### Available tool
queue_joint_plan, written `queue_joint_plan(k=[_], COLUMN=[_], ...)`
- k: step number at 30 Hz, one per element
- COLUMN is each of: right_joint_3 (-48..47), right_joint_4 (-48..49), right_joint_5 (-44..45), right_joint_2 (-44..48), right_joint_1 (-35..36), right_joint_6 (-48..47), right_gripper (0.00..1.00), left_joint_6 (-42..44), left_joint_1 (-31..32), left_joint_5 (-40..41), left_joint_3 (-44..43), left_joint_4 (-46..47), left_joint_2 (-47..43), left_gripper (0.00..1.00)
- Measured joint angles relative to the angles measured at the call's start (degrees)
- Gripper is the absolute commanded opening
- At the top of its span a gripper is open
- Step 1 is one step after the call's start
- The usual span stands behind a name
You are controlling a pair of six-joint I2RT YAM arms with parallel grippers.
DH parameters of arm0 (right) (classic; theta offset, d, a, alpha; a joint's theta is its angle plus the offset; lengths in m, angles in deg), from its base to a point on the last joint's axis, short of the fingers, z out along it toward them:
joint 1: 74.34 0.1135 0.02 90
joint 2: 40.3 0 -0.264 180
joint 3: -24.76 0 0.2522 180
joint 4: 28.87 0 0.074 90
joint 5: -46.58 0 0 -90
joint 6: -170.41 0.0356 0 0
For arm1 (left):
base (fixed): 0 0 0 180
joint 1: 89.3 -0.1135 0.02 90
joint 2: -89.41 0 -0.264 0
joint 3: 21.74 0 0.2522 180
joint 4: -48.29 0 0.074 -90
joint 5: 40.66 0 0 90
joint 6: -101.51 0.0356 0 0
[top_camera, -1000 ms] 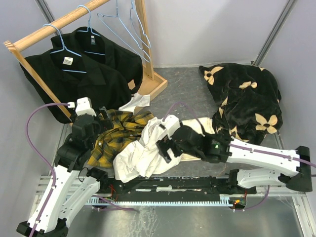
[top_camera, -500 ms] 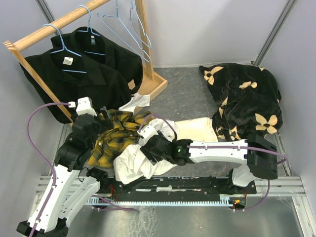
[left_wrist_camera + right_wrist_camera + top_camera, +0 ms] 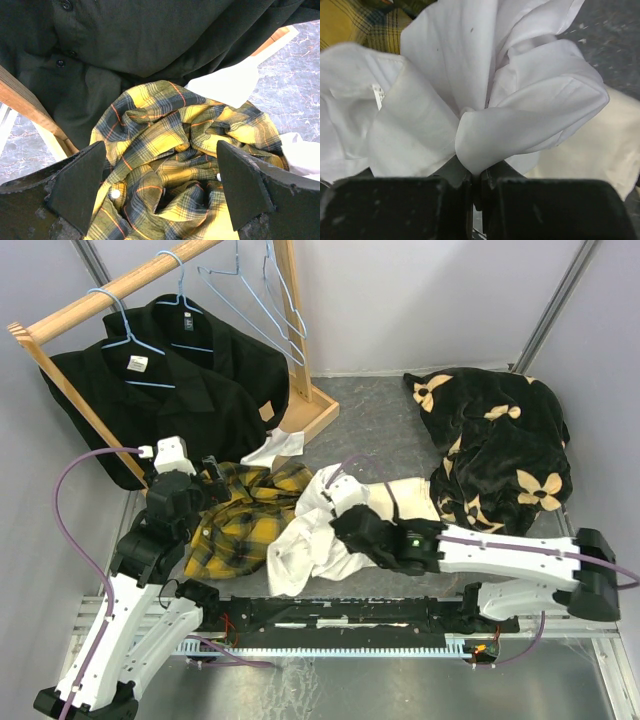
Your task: Place the shirt on the hanger
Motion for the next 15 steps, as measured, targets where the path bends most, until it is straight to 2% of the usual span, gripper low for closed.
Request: queue_joint_plan(k=[6,15], right_joint_3=[-1.8,-11.5], right_joint_4=[-5.7,-9.4], right_joint_5=[5.2,7.9], right_joint_2=[10.1,12.5], right_joint_1=[-0.4,-3.8], right_joint_6=[-2.5,-8.2], right_gripper=[0.00,0.00], left_joint_6=[0.0,0.0], left_joint_1=[0.0,0.0], left_joint_5=[0.0,-2.1], left_joint_3=[0.0,0.0], left_joint_4=[0.0,0.7], left_joint_2=[0.0,-3.2], left_gripper=[1.00,0.99])
